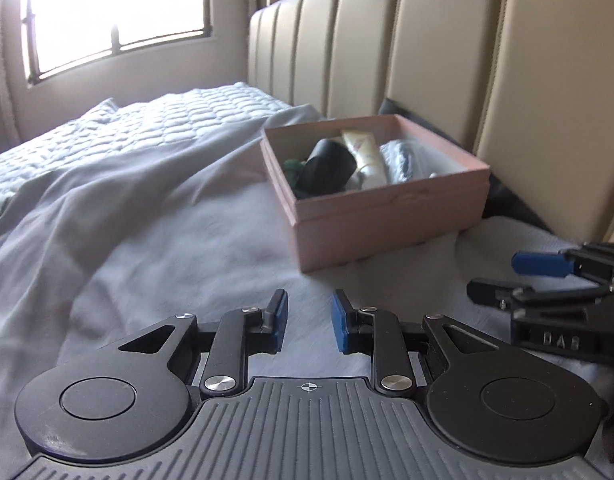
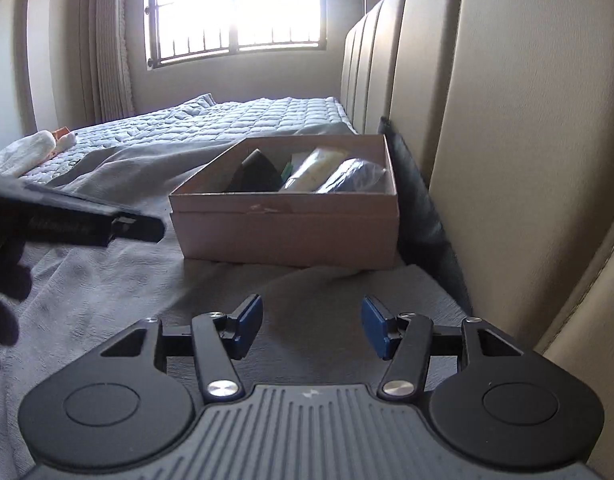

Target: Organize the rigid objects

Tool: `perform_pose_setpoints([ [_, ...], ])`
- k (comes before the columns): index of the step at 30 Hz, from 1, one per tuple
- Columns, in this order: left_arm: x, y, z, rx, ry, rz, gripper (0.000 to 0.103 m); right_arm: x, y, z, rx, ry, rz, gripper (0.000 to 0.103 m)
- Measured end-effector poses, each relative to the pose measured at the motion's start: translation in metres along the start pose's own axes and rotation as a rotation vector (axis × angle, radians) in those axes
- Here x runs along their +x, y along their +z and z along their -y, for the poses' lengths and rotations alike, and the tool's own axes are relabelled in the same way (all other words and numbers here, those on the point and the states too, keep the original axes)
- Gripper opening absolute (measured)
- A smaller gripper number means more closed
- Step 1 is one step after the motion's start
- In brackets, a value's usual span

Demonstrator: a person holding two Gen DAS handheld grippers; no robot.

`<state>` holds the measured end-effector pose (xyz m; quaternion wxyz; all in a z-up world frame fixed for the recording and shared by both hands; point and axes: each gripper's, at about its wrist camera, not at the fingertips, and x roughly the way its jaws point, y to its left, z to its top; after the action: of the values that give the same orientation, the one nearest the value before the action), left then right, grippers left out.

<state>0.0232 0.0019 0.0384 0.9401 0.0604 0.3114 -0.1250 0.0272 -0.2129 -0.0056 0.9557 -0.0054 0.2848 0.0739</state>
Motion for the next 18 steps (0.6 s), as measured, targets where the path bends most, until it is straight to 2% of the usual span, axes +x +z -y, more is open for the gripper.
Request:
perform_pose_setpoints([
  [2, -0.001, -0.018, -0.002, -0.026, 0.036, 0.001, 0.026, 0.009, -0.004, -0.008, -0.007, -0.020, -0.009, 0.058],
  [6, 0.001, -0.034, 0.003, -0.094, 0.032, 0.022, 0.026, 0.029, -0.017, -0.017, -0.021, -0.070, -0.057, 0.069],
  [8, 0.000, -0.032, 0.010, -0.092, 0.033, 0.045, 0.026, 0.029, -0.019, -0.017, -0.023, -0.080, -0.059, 0.070],
  [12, 0.001, -0.022, 0.020, -0.121, 0.001, 0.072, 0.026, 0.032, -0.016, -0.016, -0.032, -0.091, -0.076, 0.080],
  [14, 0.007, -0.019, 0.025, -0.125, -0.008, 0.064, 0.026, 0.033, -0.015, -0.012, -0.014, -0.081, -0.068, 0.085],
  [16, 0.020, -0.024, 0.030, -0.110, 0.030, 0.005, 0.031, 0.035, -0.017, -0.008, 0.016, -0.079, -0.049, 0.087],
  [18, 0.023, -0.032, 0.031, -0.112, 0.037, 0.015, 0.031, 0.034, -0.021, -0.011, 0.014, -0.093, -0.026, 0.087],
])
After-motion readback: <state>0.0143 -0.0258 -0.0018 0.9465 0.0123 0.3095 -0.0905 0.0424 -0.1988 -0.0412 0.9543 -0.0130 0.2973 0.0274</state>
